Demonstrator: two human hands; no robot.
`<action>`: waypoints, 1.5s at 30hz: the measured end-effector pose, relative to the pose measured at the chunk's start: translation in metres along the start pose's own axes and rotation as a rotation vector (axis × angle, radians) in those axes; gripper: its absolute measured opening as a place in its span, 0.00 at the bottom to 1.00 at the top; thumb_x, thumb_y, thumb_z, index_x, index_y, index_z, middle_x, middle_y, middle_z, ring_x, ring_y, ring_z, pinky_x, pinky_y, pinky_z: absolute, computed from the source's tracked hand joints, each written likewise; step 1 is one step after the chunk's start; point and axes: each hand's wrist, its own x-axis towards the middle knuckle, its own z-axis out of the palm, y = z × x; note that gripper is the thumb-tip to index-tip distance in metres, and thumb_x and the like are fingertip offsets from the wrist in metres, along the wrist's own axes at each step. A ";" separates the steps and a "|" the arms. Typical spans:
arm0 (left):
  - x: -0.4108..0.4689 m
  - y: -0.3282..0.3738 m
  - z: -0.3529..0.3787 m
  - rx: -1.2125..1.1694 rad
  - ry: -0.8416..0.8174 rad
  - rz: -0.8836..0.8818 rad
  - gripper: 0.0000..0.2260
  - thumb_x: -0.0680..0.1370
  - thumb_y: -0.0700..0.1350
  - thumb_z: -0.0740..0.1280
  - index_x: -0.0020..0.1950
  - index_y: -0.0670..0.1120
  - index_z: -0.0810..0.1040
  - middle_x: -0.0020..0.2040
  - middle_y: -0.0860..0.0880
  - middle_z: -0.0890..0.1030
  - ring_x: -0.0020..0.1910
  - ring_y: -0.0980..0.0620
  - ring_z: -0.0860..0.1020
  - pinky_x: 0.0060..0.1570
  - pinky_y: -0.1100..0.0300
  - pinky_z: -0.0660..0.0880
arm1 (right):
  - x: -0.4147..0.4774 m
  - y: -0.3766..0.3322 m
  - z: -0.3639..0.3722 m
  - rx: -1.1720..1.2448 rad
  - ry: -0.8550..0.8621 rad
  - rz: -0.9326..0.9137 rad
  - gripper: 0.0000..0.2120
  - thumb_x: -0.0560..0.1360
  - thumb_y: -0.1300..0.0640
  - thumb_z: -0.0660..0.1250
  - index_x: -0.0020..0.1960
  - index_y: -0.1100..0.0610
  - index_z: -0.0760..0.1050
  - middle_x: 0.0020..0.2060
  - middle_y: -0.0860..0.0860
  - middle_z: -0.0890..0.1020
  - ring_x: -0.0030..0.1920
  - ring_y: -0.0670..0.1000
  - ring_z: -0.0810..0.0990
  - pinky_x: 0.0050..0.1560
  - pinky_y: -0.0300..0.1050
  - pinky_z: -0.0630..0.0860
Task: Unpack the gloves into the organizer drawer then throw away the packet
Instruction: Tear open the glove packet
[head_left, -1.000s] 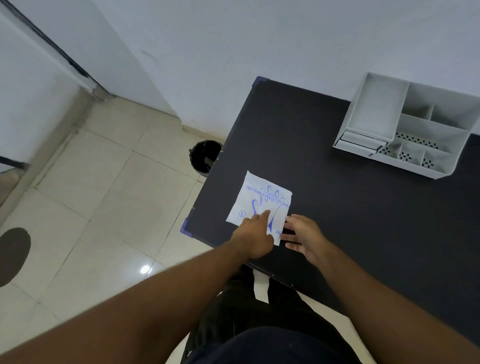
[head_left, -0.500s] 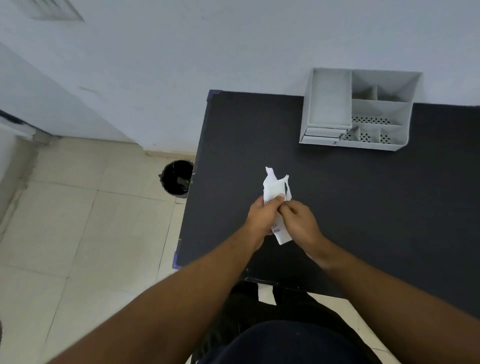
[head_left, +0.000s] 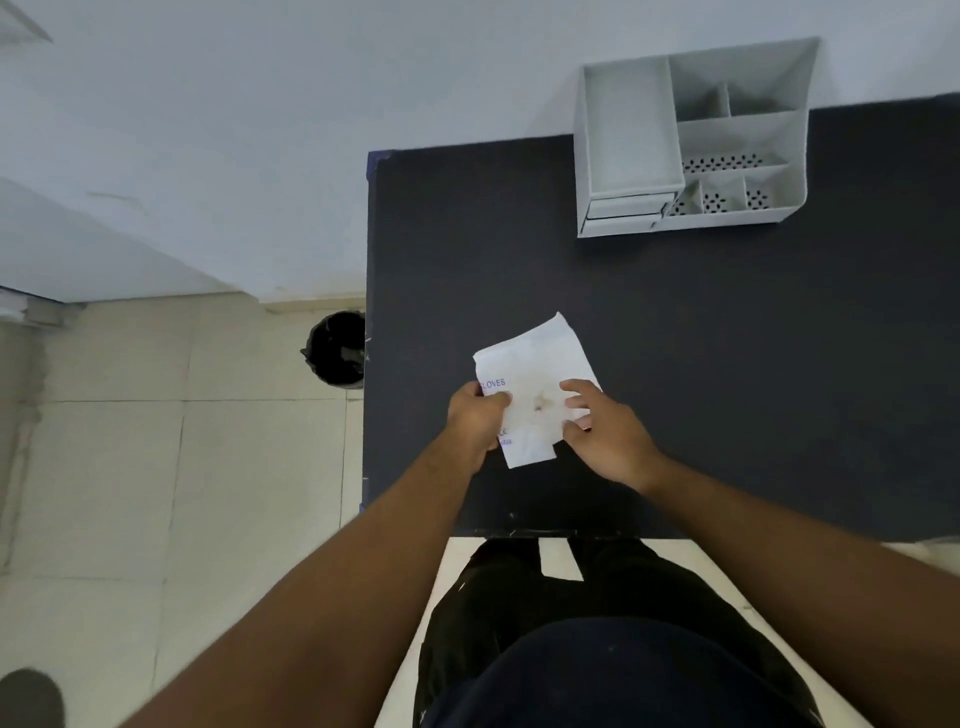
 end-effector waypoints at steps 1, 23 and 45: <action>0.001 -0.002 -0.007 0.075 0.024 0.021 0.11 0.81 0.39 0.66 0.64 0.45 0.77 0.58 0.46 0.84 0.49 0.46 0.83 0.35 0.54 0.80 | 0.002 0.000 0.004 -0.041 0.009 -0.012 0.26 0.79 0.55 0.65 0.75 0.46 0.64 0.67 0.49 0.76 0.60 0.51 0.78 0.61 0.45 0.76; 0.002 -0.024 0.001 1.444 0.016 0.666 0.34 0.83 0.57 0.64 0.83 0.51 0.51 0.84 0.47 0.45 0.83 0.46 0.45 0.75 0.43 0.61 | 0.040 -0.016 0.025 -0.533 0.209 -0.187 0.12 0.81 0.50 0.64 0.58 0.53 0.83 0.54 0.55 0.81 0.53 0.56 0.80 0.54 0.49 0.79; 0.007 -0.027 0.001 1.340 0.051 0.667 0.33 0.81 0.55 0.67 0.82 0.51 0.55 0.84 0.50 0.49 0.82 0.48 0.48 0.71 0.44 0.68 | 0.032 -0.011 0.025 -0.507 0.126 -0.231 0.14 0.82 0.50 0.57 0.55 0.56 0.78 0.52 0.53 0.81 0.52 0.56 0.78 0.52 0.56 0.78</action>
